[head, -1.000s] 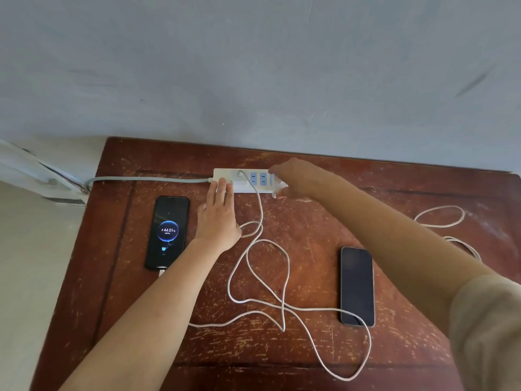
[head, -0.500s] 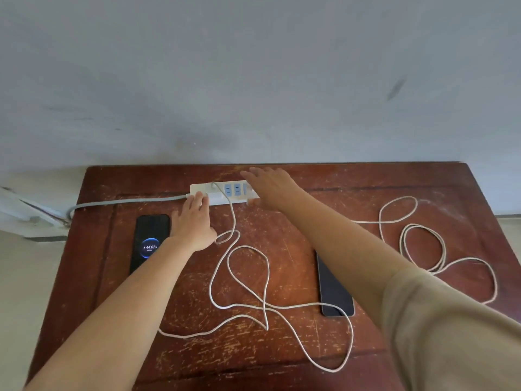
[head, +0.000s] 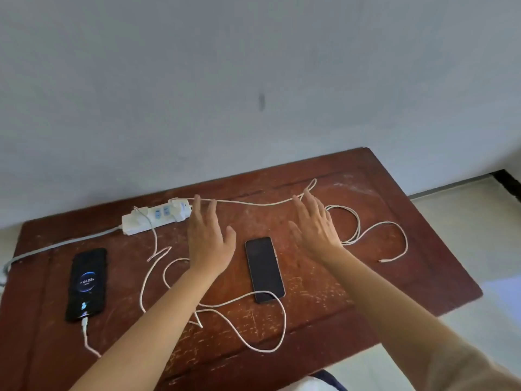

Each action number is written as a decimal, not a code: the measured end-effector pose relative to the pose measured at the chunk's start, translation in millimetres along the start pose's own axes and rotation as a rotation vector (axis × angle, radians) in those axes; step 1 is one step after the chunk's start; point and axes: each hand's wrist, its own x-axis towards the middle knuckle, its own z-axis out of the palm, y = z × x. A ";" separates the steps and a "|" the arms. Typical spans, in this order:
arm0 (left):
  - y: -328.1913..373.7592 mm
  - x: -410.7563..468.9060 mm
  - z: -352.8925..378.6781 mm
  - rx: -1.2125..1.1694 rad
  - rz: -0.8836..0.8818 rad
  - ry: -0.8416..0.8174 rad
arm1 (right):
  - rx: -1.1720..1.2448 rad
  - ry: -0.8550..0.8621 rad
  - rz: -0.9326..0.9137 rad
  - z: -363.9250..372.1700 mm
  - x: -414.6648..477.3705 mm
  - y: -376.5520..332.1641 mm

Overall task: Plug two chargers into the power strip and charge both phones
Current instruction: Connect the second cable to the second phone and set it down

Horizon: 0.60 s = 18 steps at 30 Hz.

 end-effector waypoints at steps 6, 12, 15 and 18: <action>44.1 -57.2 85.3 0.199 -0.332 -0.510 | -0.028 -0.210 0.263 4.9 -69.8 119.4; 73.0 -60.8 123.4 0.399 -0.517 -0.521 | -0.202 -0.388 0.354 10.0 -114.9 193.1; 82.6 -58.5 136.7 0.424 -0.548 -0.483 | -0.251 -0.396 0.301 11.9 -121.3 208.5; 90.5 -61.2 143.0 0.402 -0.555 -0.435 | -0.267 -0.371 0.268 14.4 -120.2 216.0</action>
